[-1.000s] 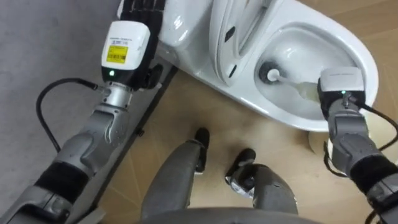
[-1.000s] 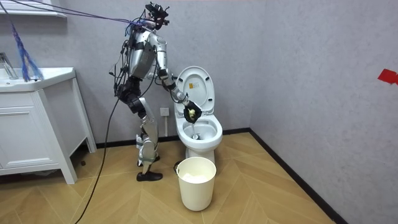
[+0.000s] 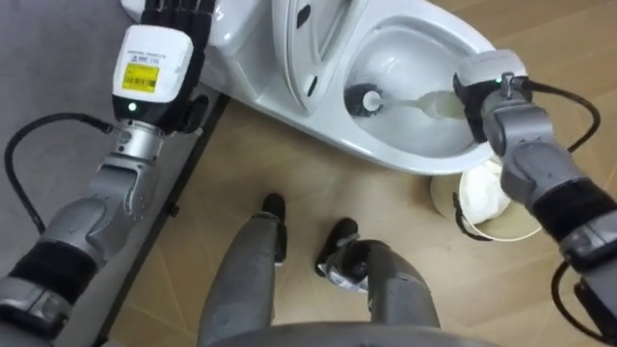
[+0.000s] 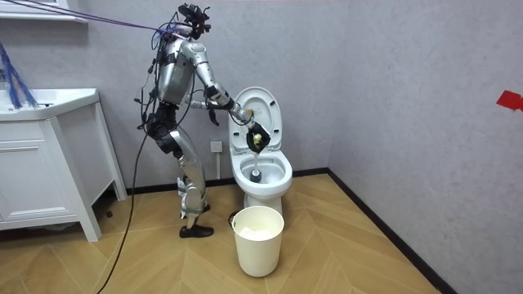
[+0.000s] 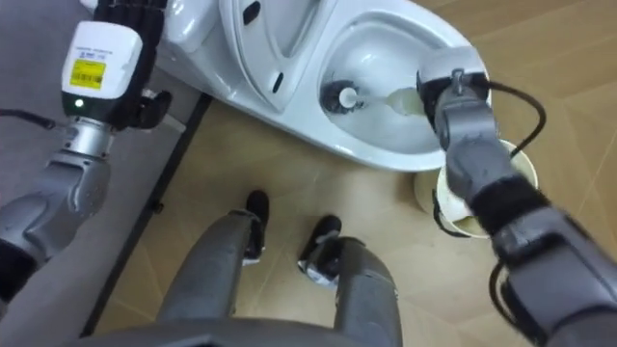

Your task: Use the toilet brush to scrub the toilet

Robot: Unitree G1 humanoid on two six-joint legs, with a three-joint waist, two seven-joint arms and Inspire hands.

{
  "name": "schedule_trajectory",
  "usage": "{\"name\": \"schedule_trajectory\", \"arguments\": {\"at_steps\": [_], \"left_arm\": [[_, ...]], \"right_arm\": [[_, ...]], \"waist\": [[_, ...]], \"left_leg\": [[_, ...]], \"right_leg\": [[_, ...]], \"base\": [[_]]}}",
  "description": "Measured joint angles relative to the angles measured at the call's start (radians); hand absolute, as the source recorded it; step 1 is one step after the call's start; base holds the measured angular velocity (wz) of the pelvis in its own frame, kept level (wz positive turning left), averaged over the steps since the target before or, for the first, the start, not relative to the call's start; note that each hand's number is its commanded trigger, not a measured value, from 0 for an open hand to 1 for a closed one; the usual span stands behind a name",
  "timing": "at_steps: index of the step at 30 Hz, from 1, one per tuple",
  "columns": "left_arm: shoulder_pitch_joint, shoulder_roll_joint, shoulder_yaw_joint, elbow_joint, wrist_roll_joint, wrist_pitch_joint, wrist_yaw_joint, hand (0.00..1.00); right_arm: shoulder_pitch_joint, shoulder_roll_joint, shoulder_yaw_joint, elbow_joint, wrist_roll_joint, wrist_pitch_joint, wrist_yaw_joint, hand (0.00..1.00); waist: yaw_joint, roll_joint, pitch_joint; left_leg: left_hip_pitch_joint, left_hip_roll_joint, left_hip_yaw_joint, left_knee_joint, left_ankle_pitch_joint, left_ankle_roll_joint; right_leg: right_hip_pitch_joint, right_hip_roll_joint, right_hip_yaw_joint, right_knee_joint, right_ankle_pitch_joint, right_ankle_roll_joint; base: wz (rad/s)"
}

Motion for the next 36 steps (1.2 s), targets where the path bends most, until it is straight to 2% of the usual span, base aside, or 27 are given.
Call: {"name": "schedule_trajectory", "arguments": {"at_steps": [2, 4, 6, 12, 17, 19, 23, 26, 27, 28, 29, 30, 31, 32, 33, 35, 36], "left_arm": [[-0.021, 0.000, -0.010, 0.002, 0.000, 0.000, -0.019, 0.00], [-0.040, 0.000, -0.010, 0.003, 0.001, 0.001, -0.035, 0.00], [-0.048, 0.000, -0.010, 0.003, 0.009, 0.002, -0.045, 0.00], [-0.075, 0.000, -0.010, 0.018, 0.021, 0.005, -0.087, 0.00], [-0.100, 0.000, -0.006, 0.034, 0.050, 0.020, -0.098, 0.00], [-0.110, 0.000, -0.006, 0.035, 0.057, 0.028, -0.108, 0.00], [-0.123, -0.001, -0.006, 0.035, 0.057, 0.039, -0.120, 0.00], [-0.143, -0.017, -0.007, 0.051, 0.060, 0.039, -0.130, 0.00], [-0.155, -0.026, -0.012, 0.068, 0.073, 0.037, -0.139, 0.00], [-0.164, -0.030, -0.017, 0.073, 0.078, 0.037, -0.156, 0.00], [-0.168, -0.042, -0.020, 0.074, 0.078, 0.037, -0.173, 0.00], [-0.167, -0.048, -0.020, 0.072, 0.077, 0.038, -0.176, 0.00], [-0.162, -0.059, -0.017, 0.075, 0.073, 0.046, -0.176, 0.00], [-0.159, -0.064, -0.017, 0.076, 0.065, 0.050, -0.178, 0.00], [-0.157, -0.077, -0.017, 0.084, 0.055, 0.057, -0.183, 0.00], [-0.139, -0.106, -0.007, 0.089, 0.057, 0.077, -0.200, 0.00], [-0.135, -0.109, -0.006, 0.089, 0.057, 0.082, -0.202, 0.00]], "right_arm": [[-0.037, 0.001, 0.007, 0.080, 0.082, -0.016, -0.028, 1.00], [-0.069, 0.000, 0.008, 0.151, 0.159, -0.031, -0.073, 1.00], [-0.077, 0.000, 0.008, 0.184, 0.200, -0.035, -0.109, 1.00], [-0.117, -0.001, 0.008, 0.289, 0.381, -0.043, -0.184, 1.00], [-0.129, -0.008, 0.007, 0.305, 0.370, -0.052, -0.227, 1.00], [-0.130, -0.010, 0.009, 0.305, 0.343, -0.053, -0.227, 1.00], [-0.130, -0.018, 0.031, 0.289, 0.298, -0.053, -0.226, 1.00], [-0.114, -0.009, 0.067, 0.247, 0.200, -0.052, -0.197, 1.00], [-0.100, -0.008, 0.093, 0.219, 0.132, -0.051, -0.182, 1.00], [-0.087, -0.006, 0.125, 0.197, 0.087, -0.041, -0.160, 1.00], [-0.055, -0.006, 0.131, 0.158, 0.042, -0.011, -0.140, 1.00], [-0.038, -0.007, 0.129, 0.131, 0.011, 0.006, -0.129, 1.00], [-0.012, -0.007, 0.123, 0.079, -0.039, 0.034, -0.107, 1.00], [-0.001, -0.007, 0.124, 0.056, -0.056, 0.045, -0.095, 1.00], [0.019, -0.007, 0.125, 0.018, -0.073, 0.068, -0.069, 1.00], [0.061, -0.002, 0.123, -0.042, -0.102, 0.107, -0.021, 1.00], [0.071, -0.001, 0.123, -0.056, -0.104, 0.118, -0.009, 1.00]], "waist": [[0.001, -0.005, 0.0010], [0.001, -0.017, 0.0076], [0.001, -0.021, 0.0099], [0.001, -0.020, 0.0115], [0.002, -0.020, 0.0141], [0.003, -0.013, 0.0217], [0.007, -0.003, 0.0260], [0.022, 0.018, 0.0282], [0.022, 0.039, 0.0272], [0.026, 0.055, 0.0272], [0.033, 0.069, 0.0252], [0.035, 0.075, 0.0243], [0.035, 0.088, 0.0206], [0.034, 0.093, 0.0173], [0.034, 0.106, 0.0089], [0.029, 0.125, -0.0023], [0.028, 0.128, -0.0045]], "left_leg": [[0.002, -0.008, 0.000, -0.006, 0.004, 0.005], [0.006, -0.018, 0.004, -0.029, 0.017, 0.011], [0.009, -0.023, 0.005, -0.040, 0.024, 0.013], [0.018, -0.030, 0.005, -0.058, 0.034, 0.015], [0.010, -0.030, 0.000, -0.071, 0.043, 0.010], [0.011, -0.029, 0.004, -0.071, 0.045, 0.009], [0.004, -0.029, 0.008, -0.066, 0.046, 0.007], [0.002, -0.023, 0.004, -0.063, 0.048, 0.004], [0.003, -0.024, -0.008, -0.062, 0.049, 0.002], [0.007, -0.025, -0.014, -0.062, 0.050, 0.001], [0.014, -0.025, -0.017, -0.069, 0.051, 0.000], [0.017, -0.024, -0.017, -0.071, 0.051, 0.000], [0.019, -0.020, -0.016, -0.073, 0.051, 0.000], [0.021, -0.019, -0.015, -0.075, 0.051, 0.000], [0.023, -0.012, -0.012, -0.075, 0.051, -0.001], [0.043, -0.009, -0.013, -0.090, 0.052, -0.002], [0.049, -0.009, -0.013, -0.094, 0.052, -0.003]], "right_leg": [[-0.001, -0.008, 0.001, 0.002, -0.001, 0.004], [-0.008, -0.021, 0.001, 0.006, 0.000, 0.007], [-0.008, -0.025, 0.001, 0.005, 0.001, 0.009], [-0.008, -0.036, 0.005, 0.016, 0.002, 0.011], [-0.026, -0.040, 0.007, 0.023, 0.002, 0.005], [-0.027, -0.041, 0.006, 0.028, 0.003, 0.002], [-0.034, -0.038, 0.004, 0.030, 0.004, -0.003], [-0.030, -0.029, -0.002, 0.019, 0.009, -0.009], [-0.020, -0.027, -0.012, 0.014, 0.010, -0.009], [-0.010, -0.026, -0.019, 0.010, 0.010, -0.008], [-0.001, -0.022, -0.020, -0.001, 0.010, -0.007], [0.001, -0.021, -0.019, -0.006, 0.011, -0.006], [0.007, -0.015, -0.019, -0.017, 0.015, -0.006], [0.009, -0.012, -0.019, -0.023, 0.017, -0.006], [0.017, -0.003, -0.019, -0.038, 0.026, -0.006], [0.040, 0.008, -0.019, -0.065, 0.034, -0.004], [0.045, 0.010, -0.018, -0.071, 0.036, -0.003]], "base": [[0.08], [0.07], [0.06], [0.02], [-0.01], [0.00], [0.00], [0.02], [0.13], [0.17], [0.07], [0.00], [-0.08], [-0.10], [-0.08], [-0.05], [-0.05]]}}
